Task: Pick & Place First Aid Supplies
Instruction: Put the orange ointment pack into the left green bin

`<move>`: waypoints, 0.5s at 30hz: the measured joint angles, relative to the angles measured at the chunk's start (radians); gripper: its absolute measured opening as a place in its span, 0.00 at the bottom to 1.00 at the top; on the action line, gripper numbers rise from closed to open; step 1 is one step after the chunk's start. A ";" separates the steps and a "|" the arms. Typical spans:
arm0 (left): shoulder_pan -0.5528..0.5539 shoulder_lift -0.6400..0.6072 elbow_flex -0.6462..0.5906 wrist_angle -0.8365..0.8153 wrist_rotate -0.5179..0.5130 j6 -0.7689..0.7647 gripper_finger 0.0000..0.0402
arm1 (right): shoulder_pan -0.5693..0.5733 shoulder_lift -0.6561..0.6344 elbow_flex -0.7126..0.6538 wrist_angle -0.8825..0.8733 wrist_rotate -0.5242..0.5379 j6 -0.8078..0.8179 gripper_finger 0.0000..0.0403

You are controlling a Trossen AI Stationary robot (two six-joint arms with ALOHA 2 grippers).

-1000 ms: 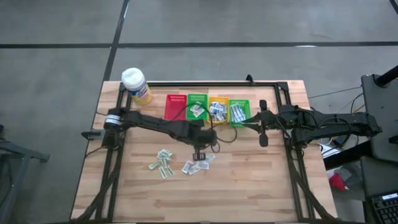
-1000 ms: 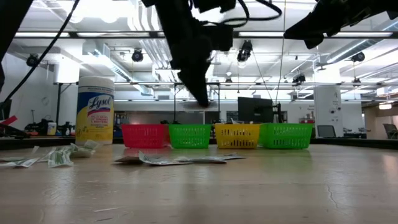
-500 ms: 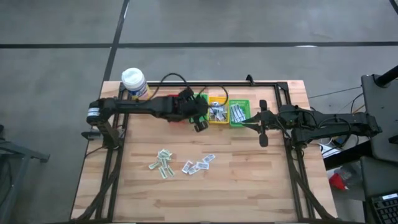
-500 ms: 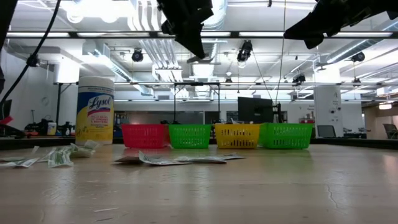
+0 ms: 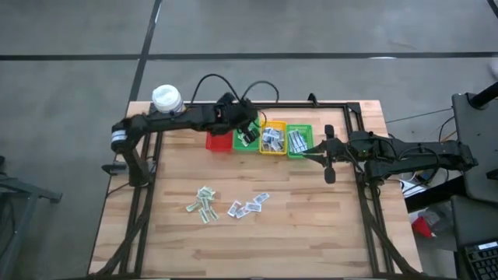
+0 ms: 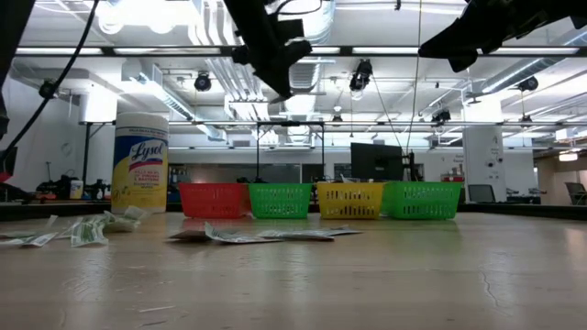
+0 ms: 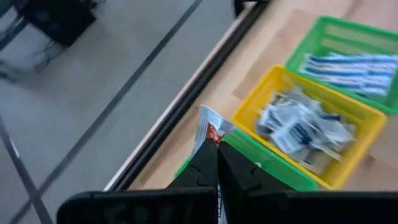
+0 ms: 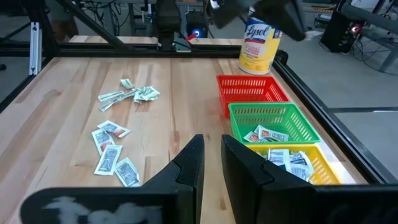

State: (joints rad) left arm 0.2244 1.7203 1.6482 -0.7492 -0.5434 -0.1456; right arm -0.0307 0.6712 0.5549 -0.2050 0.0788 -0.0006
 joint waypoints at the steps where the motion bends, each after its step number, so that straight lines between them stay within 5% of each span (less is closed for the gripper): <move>1: 0.014 0.000 0.000 0.001 0.000 -0.015 0.00 | 0.000 0.000 0.000 0.000 0.000 0.000 0.13; 15: 0.122 0.022 -0.001 0.060 0.025 -0.210 0.00 | 0.000 0.000 0.000 0.000 0.000 -0.003 0.13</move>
State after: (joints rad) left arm 0.3459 1.7420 1.6470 -0.6891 -0.5186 -0.3553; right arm -0.0307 0.6711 0.5551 -0.2050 0.0788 -0.0036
